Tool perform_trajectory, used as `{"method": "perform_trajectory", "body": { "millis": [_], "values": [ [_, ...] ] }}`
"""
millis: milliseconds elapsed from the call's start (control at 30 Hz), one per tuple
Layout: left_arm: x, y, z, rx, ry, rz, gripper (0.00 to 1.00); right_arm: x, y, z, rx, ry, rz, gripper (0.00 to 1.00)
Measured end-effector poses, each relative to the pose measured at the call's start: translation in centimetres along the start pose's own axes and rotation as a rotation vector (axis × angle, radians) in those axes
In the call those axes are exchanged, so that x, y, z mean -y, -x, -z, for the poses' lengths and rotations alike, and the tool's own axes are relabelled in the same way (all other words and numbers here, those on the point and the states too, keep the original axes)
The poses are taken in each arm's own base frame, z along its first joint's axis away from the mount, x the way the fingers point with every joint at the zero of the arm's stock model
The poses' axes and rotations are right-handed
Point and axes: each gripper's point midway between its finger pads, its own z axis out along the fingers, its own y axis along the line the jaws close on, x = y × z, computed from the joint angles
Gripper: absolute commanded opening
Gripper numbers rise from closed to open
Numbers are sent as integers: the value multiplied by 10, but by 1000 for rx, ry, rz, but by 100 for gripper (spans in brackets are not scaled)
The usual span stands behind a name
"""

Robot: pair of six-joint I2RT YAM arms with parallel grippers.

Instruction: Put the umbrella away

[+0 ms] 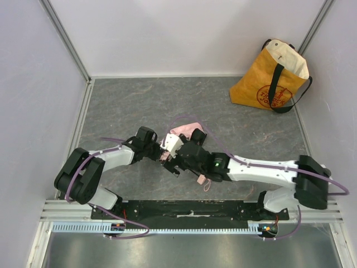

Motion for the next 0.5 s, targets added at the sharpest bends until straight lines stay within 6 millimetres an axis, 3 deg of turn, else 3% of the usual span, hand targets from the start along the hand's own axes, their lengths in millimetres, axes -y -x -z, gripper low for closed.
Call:
{"method": "perform_trajectory", "body": {
  "millis": [300,467,500],
  "values": [
    [-2,1,2,4,34,14,2,-11,-80,-62,-198,-49,155,90],
    [-3,1,2,6,37,23,1,-7,-107,-91,-251,-122,171,83],
    [-3,1,3,7,36,27,2,-6,-104,-95,-239,-141,165,80]
  ]
}}
